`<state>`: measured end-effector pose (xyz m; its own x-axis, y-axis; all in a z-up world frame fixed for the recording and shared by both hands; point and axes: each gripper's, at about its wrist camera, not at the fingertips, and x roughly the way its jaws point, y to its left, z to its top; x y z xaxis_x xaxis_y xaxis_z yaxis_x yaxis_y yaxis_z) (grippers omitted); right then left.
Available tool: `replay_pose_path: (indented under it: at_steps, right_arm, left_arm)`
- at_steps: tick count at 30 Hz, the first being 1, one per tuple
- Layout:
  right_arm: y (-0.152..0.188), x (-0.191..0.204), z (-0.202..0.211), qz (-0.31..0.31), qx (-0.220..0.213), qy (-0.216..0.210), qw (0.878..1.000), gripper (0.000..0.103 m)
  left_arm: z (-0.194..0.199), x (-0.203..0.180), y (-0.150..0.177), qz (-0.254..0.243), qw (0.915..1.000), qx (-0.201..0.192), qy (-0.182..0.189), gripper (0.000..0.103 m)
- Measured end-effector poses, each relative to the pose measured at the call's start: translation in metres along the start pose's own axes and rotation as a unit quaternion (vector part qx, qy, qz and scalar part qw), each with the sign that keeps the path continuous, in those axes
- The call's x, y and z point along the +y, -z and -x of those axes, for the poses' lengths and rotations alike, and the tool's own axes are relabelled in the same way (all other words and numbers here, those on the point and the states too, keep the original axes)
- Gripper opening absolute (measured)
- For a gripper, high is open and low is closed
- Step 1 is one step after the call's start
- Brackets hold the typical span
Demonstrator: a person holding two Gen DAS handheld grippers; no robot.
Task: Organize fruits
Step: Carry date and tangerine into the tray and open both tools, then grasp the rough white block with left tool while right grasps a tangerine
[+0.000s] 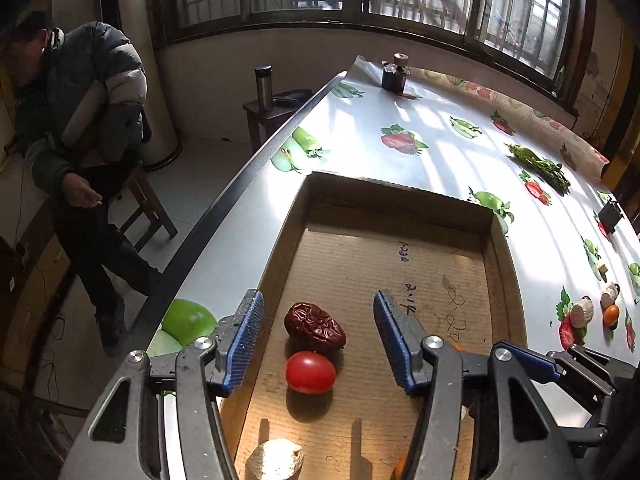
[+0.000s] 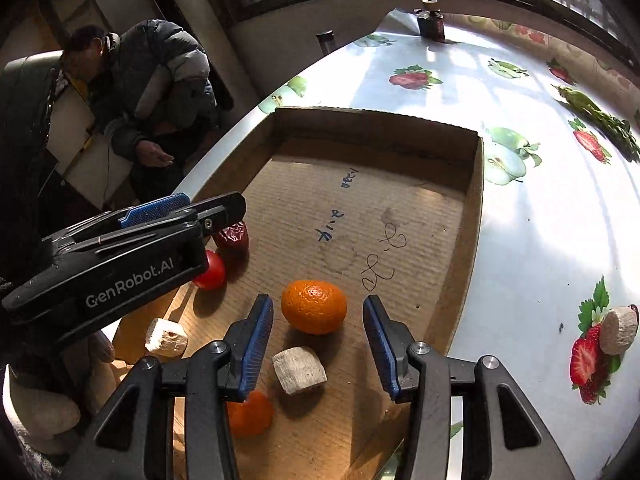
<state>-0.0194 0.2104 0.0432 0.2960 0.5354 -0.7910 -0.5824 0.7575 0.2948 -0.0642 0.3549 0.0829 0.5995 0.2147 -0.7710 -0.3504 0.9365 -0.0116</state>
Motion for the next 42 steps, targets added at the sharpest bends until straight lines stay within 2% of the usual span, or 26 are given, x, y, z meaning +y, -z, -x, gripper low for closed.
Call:
replay_pose_path:
  at_steps: [3,7,15,21,25,29,33,37,42]
  right_arm:
    - [0.007,-0.006,0.027,0.001,-0.028,0.002,1.000,0.051]
    - [0.028,-0.016,0.067,0.004,-0.064,0.023,0.998,0.057]
    - [0.070,-0.055,0.119,-0.021,-0.088,0.068,0.994,0.059]
    - [0.093,-0.097,0.151,-0.070,-0.106,0.085,0.988,0.059]
    - [0.105,-0.130,0.174,-0.096,-0.121,0.100,0.983,0.059]
    - [0.114,-0.179,0.201,-0.147,-0.136,0.124,0.972,0.059]
    - [0.120,-0.233,0.223,-0.208,-0.149,0.146,0.956,0.059]
    - [0.121,-0.264,0.220,-0.240,-0.141,0.149,0.949,0.059]
    - [0.109,-0.270,0.190,-0.241,-0.119,0.126,0.955,0.059]
  left_arm:
    - [0.036,-0.006,0.007,0.002,0.9987,-0.048,-0.019,0.072]
    - [0.073,-0.022,0.024,-0.002,0.9951,-0.094,-0.030,0.081]
    - [0.095,-0.070,0.051,-0.044,0.9927,-0.107,-0.031,0.081]
    - [0.094,-0.098,0.063,-0.067,0.9933,-0.093,-0.019,0.081]
    - [0.091,-0.112,0.062,-0.074,0.9941,-0.079,0.006,0.081]
    - [0.086,-0.124,0.057,-0.072,0.9943,-0.067,0.041,0.081]
    - [0.069,-0.150,0.055,-0.081,0.9931,-0.039,0.075,0.081]
    - [0.045,-0.187,0.055,-0.096,0.9874,-0.003,0.125,0.081]
    - [0.005,-0.229,0.048,-0.091,0.9810,0.038,0.167,0.081]
